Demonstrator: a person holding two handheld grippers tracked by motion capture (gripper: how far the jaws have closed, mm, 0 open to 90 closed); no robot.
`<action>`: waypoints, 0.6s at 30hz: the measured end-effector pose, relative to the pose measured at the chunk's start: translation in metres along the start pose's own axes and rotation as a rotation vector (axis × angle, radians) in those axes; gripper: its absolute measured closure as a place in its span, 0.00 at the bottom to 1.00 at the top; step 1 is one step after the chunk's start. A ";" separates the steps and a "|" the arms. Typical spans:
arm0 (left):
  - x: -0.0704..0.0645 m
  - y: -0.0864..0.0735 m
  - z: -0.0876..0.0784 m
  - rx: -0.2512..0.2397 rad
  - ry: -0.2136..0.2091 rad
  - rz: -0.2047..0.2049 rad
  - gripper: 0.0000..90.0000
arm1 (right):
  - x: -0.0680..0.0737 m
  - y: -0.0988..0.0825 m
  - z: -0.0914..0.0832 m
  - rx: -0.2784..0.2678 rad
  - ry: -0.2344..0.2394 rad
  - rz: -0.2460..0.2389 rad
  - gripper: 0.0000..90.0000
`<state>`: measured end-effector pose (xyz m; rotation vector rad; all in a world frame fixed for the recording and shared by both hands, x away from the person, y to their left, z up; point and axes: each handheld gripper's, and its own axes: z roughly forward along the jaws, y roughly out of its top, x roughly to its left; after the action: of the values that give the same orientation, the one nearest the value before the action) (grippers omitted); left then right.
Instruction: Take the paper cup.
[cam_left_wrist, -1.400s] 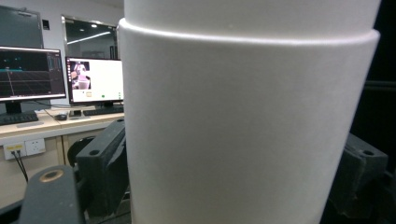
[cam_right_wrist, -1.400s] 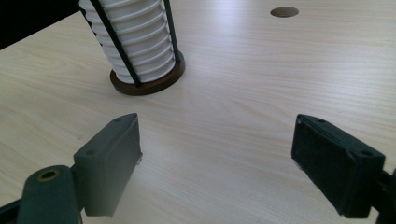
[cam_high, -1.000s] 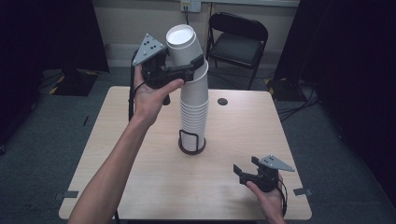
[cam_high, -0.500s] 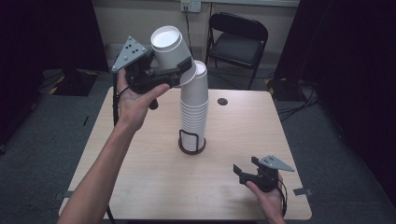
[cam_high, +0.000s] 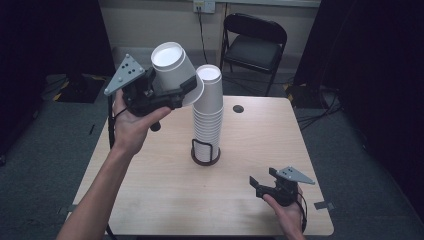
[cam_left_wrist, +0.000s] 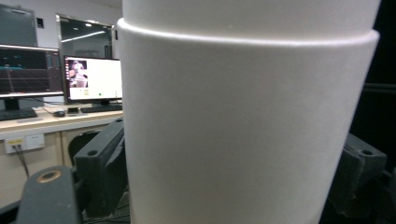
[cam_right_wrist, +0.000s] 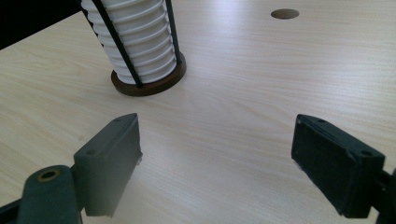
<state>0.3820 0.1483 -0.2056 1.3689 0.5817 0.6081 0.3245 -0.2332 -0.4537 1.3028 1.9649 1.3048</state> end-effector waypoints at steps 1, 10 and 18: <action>-0.001 -0.002 -0.002 0.001 -0.006 -0.010 0.18 | 0.000 0.000 0.000 0.000 0.000 0.002 0.17; -0.014 -0.022 -0.018 0.011 -0.012 -0.016 0.18 | 0.003 0.000 0.001 -0.006 0.012 -0.012 0.18; -0.015 -0.053 -0.017 0.088 -0.017 -0.061 0.18 | 0.005 0.000 0.001 -0.004 0.018 -0.020 0.18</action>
<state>0.3624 0.1444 -0.2599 1.4319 0.6402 0.5259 0.3233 -0.2287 -0.4535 1.2701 1.9812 1.3151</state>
